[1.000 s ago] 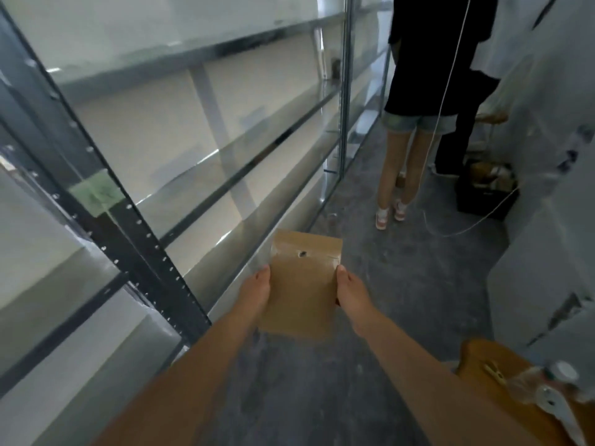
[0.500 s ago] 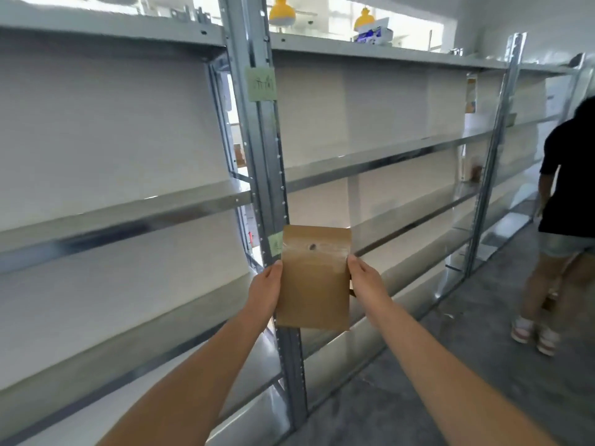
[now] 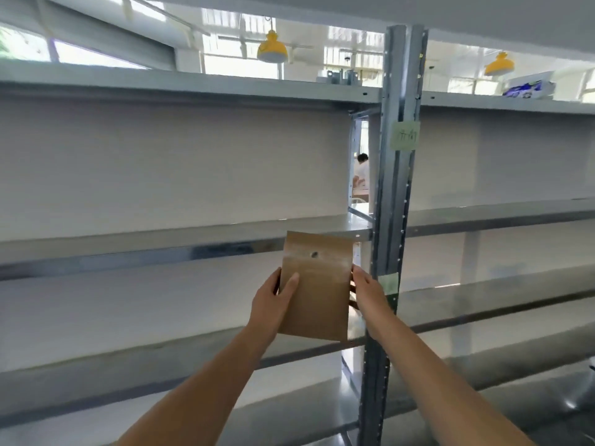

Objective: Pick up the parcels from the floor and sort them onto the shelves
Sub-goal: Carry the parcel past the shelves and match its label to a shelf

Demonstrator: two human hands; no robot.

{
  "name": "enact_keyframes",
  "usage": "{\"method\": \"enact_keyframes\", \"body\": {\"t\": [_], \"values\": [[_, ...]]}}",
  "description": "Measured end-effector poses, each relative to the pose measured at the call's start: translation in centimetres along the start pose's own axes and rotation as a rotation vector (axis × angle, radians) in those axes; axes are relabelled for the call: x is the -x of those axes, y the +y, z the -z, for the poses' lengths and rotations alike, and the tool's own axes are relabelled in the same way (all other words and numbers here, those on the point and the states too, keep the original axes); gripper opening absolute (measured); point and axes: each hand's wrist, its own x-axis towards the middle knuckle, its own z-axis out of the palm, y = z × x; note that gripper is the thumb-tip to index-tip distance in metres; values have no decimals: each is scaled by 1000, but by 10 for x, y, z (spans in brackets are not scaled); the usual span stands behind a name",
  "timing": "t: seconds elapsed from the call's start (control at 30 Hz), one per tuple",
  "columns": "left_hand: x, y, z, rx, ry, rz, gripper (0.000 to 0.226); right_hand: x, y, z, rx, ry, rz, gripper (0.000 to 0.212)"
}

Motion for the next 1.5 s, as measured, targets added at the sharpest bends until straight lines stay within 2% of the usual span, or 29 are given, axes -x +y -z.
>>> {"method": "enact_keyframes", "body": {"t": [0.17,0.33,0.37,0.47,0.53,0.63,0.87,0.93,1.07,1.2,1.3,1.4,1.5], "values": [[3,-19,84,-6,113,69,25,16,1,-79,-24,-130,75,27],[9,-33,148,55,174,134,32,27,4,-139,-63,-156,53,21],[10,-35,160,81,191,153,34,30,2,-149,-37,-173,44,28],[13,-42,192,190,233,231,43,37,-3,-174,9,-279,-47,69],[15,-47,209,240,233,261,48,43,-8,-186,-11,-377,-80,85],[17,-53,229,276,232,261,53,54,-20,-201,-23,-452,-31,75],[17,-65,257,274,252,195,35,66,-24,-225,1,-359,46,49],[16,-68,259,250,280,181,30,70,-25,-228,-13,-345,39,39],[13,-64,257,256,404,169,30,75,-28,-228,-106,-418,-3,33],[7,-61,252,335,446,178,14,73,-29,-226,-145,-461,-47,28],[1,-54,242,292,477,155,3,69,-31,-224,-56,-487,-130,39],[-2,-46,229,256,482,145,22,66,-32,-217,88,-558,-214,51],[0,-39,220,269,413,151,31,56,-32,-208,99,-561,-228,61]]}}
